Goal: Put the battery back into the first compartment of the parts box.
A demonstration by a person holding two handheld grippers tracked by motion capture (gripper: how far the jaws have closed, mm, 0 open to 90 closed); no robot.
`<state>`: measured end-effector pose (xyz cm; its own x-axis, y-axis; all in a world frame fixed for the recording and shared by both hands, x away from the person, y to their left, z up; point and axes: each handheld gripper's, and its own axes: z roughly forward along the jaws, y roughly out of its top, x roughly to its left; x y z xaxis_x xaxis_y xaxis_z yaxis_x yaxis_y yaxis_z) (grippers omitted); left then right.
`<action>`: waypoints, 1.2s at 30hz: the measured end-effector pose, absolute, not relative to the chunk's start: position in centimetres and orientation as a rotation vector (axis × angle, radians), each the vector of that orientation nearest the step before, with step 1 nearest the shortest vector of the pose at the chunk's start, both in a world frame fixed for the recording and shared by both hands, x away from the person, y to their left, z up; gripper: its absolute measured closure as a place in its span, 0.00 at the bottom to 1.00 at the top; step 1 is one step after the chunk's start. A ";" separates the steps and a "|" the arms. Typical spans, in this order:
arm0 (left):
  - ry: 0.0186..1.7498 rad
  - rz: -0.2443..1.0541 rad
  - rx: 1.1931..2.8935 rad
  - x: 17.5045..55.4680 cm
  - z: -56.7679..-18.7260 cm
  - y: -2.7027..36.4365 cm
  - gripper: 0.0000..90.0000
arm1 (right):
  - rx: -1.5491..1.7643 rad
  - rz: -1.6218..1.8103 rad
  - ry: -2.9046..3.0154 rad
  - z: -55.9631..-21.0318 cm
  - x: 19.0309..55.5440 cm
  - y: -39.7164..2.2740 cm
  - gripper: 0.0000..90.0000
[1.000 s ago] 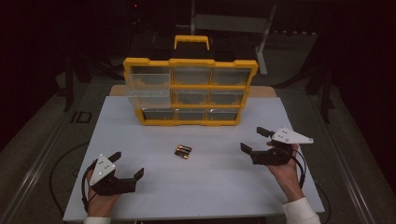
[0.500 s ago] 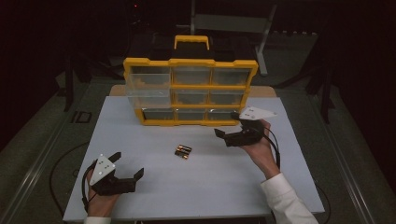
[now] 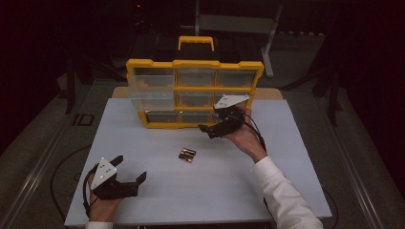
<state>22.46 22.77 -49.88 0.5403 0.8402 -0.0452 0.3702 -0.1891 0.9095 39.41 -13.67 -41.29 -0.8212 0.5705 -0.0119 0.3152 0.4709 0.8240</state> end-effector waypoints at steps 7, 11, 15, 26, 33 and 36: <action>1.005 0.593 1.785 22.4 -49.9 22.9 0.00 | 0.656 1.091 2.559 -41.7 40.7 -11.2 0.14; 1.004 0.590 1.787 22.4 -49.9 22.9 0.00 | 0.630 1.014 2.606 -42.1 41.0 -10.5 0.14; 1.005 0.588 1.787 22.4 -49.9 22.8 0.00 | 0.585 0.888 2.675 -42.9 41.6 -9.4 0.14; 1.006 0.581 1.790 22.5 -49.9 22.8 0.00 | 0.501 0.687 2.801 -43.7 42.6 -7.2 0.14; 1.005 0.580 1.790 22.4 -49.9 22.8 0.00 | 0.467 0.626 2.834 -44.5 42.8 -6.1 0.14; 1.004 0.580 1.792 22.5 -49.9 22.8 0.00 | 0.464 0.620 2.843 -44.6 42.8 -6.0 0.14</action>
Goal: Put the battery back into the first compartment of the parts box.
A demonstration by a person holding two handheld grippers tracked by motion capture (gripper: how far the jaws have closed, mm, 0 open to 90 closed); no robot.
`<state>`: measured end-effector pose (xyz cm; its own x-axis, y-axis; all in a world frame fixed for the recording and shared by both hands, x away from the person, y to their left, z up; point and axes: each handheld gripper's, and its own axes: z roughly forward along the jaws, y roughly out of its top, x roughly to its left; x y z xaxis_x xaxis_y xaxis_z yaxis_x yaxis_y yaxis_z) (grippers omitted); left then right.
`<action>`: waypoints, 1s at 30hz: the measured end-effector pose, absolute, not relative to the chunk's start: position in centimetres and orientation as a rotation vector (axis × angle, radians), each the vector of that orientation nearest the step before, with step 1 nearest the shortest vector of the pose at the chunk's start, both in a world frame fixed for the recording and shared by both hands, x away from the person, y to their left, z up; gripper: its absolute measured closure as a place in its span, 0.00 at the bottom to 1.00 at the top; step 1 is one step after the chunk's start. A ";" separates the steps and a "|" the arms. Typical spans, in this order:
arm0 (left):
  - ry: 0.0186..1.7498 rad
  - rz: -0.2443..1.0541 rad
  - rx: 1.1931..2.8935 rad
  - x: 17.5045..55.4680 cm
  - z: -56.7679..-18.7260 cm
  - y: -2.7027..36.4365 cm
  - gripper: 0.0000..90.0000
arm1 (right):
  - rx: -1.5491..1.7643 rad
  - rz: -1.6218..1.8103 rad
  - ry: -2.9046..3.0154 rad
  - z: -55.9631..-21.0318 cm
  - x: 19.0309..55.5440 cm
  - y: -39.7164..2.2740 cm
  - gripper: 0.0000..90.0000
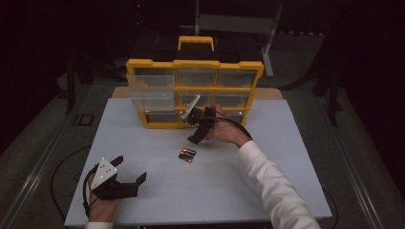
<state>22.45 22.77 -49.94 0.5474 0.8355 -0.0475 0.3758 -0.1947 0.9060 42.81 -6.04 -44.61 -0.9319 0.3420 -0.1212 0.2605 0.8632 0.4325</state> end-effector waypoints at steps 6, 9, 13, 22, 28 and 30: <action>1.003 0.581 1.793 22.4 -49.9 22.8 0.00 | 0.434 0.571 2.883 -46.0 42.7 -5.0 0.15; 1.003 0.581 1.793 22.4 -49.9 22.8 0.00 | 0.432 0.547 2.902 -46.7 42.6 -4.7 0.15; 1.005 0.581 1.795 22.4 -49.9 22.8 0.00 | 0.450 0.515 2.932 -47.7 42.5 -4.4 0.17; 1.007 0.582 1.797 22.5 -50.0 22.8 0.00 | 0.428 0.468 3.003 -49.5 42.5 -4.0 0.43; 1.009 0.583 1.797 22.5 -50.0 22.8 0.00 | 0.411 0.465 3.112 -50.2 42.5 -3.8 0.74; 1.011 0.583 1.798 22.5 -50.0 22.8 0.00 | 0.409 0.435 3.123 -50.5 42.6 -3.7 0.79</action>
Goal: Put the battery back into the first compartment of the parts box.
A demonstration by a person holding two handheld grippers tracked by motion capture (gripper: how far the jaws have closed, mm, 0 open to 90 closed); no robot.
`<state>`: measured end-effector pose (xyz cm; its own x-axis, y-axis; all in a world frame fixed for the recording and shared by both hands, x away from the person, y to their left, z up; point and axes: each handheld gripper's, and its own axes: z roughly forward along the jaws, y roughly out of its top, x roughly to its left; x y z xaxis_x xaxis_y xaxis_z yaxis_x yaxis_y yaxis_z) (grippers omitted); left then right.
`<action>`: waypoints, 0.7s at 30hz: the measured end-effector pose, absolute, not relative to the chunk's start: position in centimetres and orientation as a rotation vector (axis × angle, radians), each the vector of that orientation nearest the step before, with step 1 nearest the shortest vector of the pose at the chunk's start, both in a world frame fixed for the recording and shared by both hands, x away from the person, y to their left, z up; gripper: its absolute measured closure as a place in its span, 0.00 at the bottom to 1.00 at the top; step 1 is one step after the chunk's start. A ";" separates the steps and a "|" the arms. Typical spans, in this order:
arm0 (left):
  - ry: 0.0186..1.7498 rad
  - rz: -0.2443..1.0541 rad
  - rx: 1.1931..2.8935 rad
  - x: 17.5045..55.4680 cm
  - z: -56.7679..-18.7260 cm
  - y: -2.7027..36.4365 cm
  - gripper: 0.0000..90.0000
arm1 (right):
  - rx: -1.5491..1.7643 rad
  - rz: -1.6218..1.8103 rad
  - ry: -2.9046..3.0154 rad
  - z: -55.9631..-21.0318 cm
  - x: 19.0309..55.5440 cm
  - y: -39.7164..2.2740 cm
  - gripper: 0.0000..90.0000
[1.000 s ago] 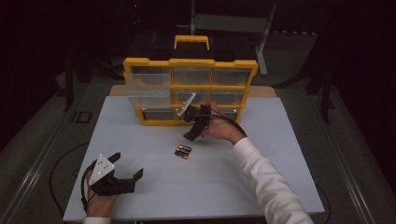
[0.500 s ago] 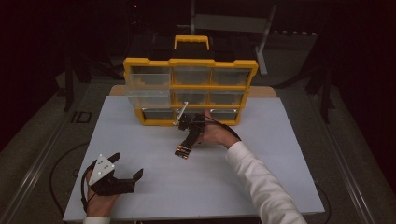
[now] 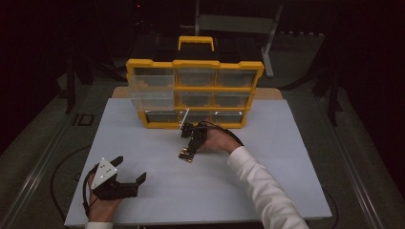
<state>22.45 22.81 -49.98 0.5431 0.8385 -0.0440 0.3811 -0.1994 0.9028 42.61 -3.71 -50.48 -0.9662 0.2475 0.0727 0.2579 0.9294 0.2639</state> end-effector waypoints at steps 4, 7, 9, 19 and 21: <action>1.010 0.584 1.803 22.5 -50.0 22.8 0.00 | -0.421 -0.390 -3.047 -51.1 42.8 -3.7 0.83; 1.011 0.586 1.801 22.4 -50.0 22.8 0.00 | -0.417 -0.389 -3.059 -51.0 42.7 -3.6 0.85; 1.012 0.588 1.799 22.4 -50.0 22.8 0.00 | -0.411 -0.389 -3.061 -50.9 42.6 -3.6 0.85; 1.012 0.593 1.803 22.4 -50.0 22.8 0.00 | -0.444 -0.527 -3.043 -48.4 42.9 -5.4 0.85; 1.013 0.594 1.802 22.4 -49.9 22.8 0.00 | -0.502 -0.535 -3.030 -47.6 42.8 -5.9 0.85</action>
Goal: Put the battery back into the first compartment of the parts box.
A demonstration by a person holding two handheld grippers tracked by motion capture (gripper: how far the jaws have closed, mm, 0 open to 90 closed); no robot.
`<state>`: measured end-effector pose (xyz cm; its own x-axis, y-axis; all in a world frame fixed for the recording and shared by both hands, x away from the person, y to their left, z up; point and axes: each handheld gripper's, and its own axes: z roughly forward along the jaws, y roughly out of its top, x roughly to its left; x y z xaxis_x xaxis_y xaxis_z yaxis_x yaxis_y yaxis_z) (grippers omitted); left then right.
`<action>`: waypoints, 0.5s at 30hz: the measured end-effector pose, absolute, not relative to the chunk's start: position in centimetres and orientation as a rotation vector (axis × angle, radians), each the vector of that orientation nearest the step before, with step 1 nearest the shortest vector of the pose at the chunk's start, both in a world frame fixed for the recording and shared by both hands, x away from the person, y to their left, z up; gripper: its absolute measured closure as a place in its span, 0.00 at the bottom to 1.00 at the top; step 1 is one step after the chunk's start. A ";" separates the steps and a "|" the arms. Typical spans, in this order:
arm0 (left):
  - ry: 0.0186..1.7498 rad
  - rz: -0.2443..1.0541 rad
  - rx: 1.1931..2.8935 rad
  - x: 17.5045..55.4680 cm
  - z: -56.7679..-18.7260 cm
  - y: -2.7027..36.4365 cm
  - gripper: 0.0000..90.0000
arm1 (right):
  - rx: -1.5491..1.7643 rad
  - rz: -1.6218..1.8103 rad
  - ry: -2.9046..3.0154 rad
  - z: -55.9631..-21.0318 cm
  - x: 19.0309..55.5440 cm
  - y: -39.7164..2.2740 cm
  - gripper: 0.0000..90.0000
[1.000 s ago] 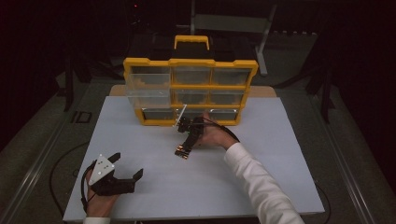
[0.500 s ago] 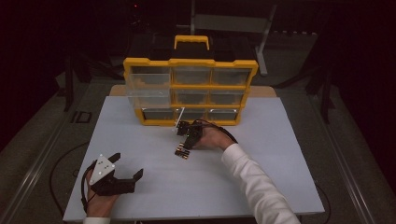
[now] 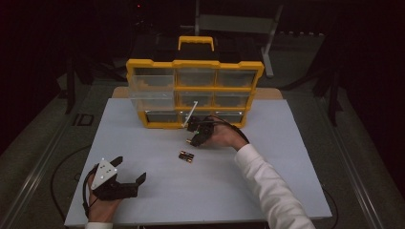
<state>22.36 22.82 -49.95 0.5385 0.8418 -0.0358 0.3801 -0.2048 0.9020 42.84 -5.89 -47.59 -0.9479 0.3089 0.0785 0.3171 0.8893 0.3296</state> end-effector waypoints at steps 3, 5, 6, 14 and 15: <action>1.014 0.596 1.803 22.4 -49.9 22.8 0.00 | -0.507 -0.589 -3.028 -46.2 42.9 -6.7 0.85; 1.014 0.596 1.801 22.3 -49.9 22.8 0.00 | -0.529 -0.624 -3.016 -45.1 42.9 -7.2 0.85; 1.014 0.598 1.801 22.3 -49.9 22.8 0.00 | -0.532 -0.643 -3.014 -44.5 42.9 -7.5 0.85; 1.015 0.597 1.804 22.3 -49.9 22.7 0.00 | -0.490 -0.830 -3.038 -39.6 43.4 -9.2 0.85; 1.015 0.597 1.804 22.3 -49.9 22.7 0.00 | -0.496 -0.842 -3.038 -39.0 43.4 -9.3 0.85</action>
